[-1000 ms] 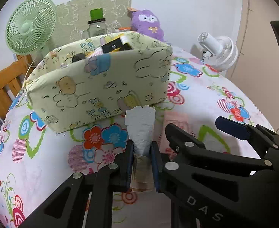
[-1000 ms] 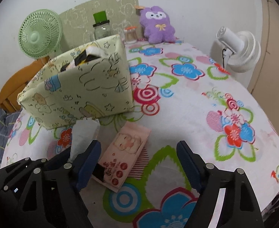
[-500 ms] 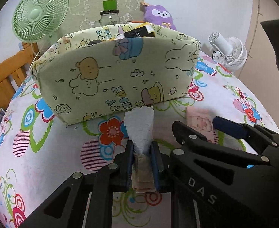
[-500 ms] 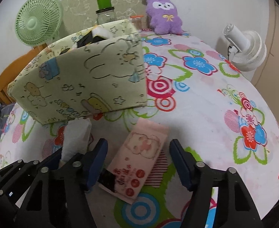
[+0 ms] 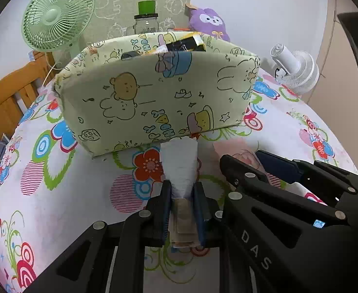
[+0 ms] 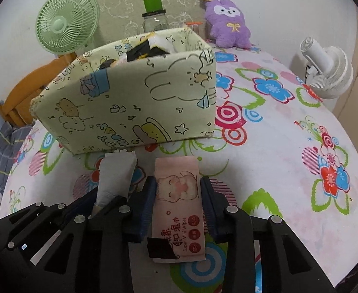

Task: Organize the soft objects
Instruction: 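Lift the white roll with the left gripper while right gripper grasps pink wipes pack, then carry the white roll with the left gripper while right gripper carries wipes over the box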

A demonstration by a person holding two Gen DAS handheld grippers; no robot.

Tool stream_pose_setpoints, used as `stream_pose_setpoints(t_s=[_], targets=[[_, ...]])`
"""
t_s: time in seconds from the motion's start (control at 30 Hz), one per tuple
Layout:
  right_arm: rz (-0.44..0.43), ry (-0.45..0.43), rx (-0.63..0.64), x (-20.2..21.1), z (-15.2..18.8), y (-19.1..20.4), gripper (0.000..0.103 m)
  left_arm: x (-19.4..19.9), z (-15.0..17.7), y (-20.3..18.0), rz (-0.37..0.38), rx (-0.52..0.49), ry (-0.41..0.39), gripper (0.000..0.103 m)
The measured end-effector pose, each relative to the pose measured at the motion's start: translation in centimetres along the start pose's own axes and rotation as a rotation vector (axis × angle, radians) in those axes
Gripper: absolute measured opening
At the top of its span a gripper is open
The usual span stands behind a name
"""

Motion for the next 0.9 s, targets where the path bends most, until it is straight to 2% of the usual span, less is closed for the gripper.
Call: stream_pose_setpoints(t_s=[0.9], targets=[[-0.032,-0.19,-0.042,9.3,-2.2,-1.9,0.04,8.1,-2.5,-3.2,-0.08,-0.046,-0.199,0.016]])
Point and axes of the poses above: each gripper's, at about its wrist camera, not at the fingertips, and x roughly against the way its jaws point, y to its left, z to its underside, the point moved 7 cm from there along -x, roughly the way its jaws point, and after that the axes turned 14 degrees about z, right-handed, at the moved point
